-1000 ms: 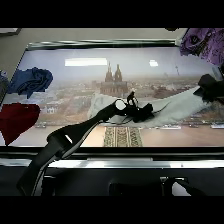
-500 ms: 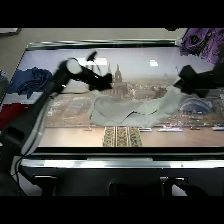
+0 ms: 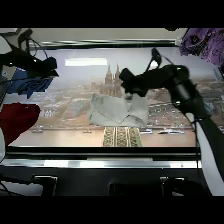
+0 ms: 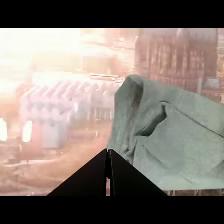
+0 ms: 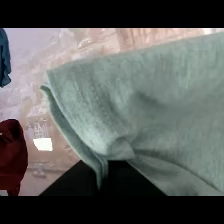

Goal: Fold the clothes and pants, and hang the long-sleeved shirts on hangers.

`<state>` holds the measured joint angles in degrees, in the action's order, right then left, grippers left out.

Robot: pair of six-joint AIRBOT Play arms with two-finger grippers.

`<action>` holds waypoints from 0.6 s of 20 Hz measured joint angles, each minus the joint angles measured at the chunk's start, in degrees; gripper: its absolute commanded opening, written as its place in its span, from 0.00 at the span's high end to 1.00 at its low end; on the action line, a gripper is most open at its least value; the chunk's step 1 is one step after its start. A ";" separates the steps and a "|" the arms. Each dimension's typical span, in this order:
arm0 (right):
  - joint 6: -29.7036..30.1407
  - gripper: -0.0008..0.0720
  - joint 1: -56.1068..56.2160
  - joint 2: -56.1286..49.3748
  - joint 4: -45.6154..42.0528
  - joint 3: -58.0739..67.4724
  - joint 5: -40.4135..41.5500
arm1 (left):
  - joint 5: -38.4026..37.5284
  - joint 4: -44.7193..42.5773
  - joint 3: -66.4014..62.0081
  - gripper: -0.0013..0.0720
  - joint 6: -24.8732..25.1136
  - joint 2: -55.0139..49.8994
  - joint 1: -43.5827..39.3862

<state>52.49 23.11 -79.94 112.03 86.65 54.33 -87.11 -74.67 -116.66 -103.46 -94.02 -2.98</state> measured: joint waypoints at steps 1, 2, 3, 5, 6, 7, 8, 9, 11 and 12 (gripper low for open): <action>-0.98 0.94 1.55 -1.22 0.02 -0.02 -1.73 | -0.46 -0.26 0.00 0.95 0.31 0.37 0.96; -1.81 0.94 2.97 -2.45 0.28 -0.02 -3.30 | -0.90 -0.35 0.00 0.95 0.55 0.66 1.62; -2.40 0.94 4.04 -3.48 0.70 -0.02 -4.55 | -1.16 -0.37 0.00 0.95 0.81 0.81 2.16; -3.21 0.94 5.79 -5.33 1.42 -0.02 -6.51 | -1.51 -0.50 0.00 0.95 1.05 1.05 2.84; -3.45 0.94 6.43 -6.12 1.84 -0.02 -7.41 | -1.64 -0.66 0.00 0.95 1.14 1.11 3.02; -3.65 0.94 6.82 -6.84 2.25 -0.02 -8.04 | -1.73 -0.74 0.02 0.95 1.27 1.14 3.15; -3.76 0.94 7.13 -7.56 2.67 -0.02 -8.48 | -1.79 -0.74 0.07 0.95 1.29 1.20 3.26; -4.07 0.94 7.37 -8.26 3.15 -0.02 -8.90 | -1.88 -0.74 0.20 0.95 1.33 1.22 3.37; -4.13 0.94 7.61 -9.62 3.93 -0.02 -9.38 | -1.90 -0.76 0.52 0.95 1.46 1.25 3.45; -4.13 0.94 7.69 -10.34 4.37 -0.02 -9.40 | -1.92 -0.76 0.74 0.95 1.46 1.25 3.48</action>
<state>48.36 30.81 -90.28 116.40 86.63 44.93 -89.03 -75.44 -115.92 -102.00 -92.77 0.49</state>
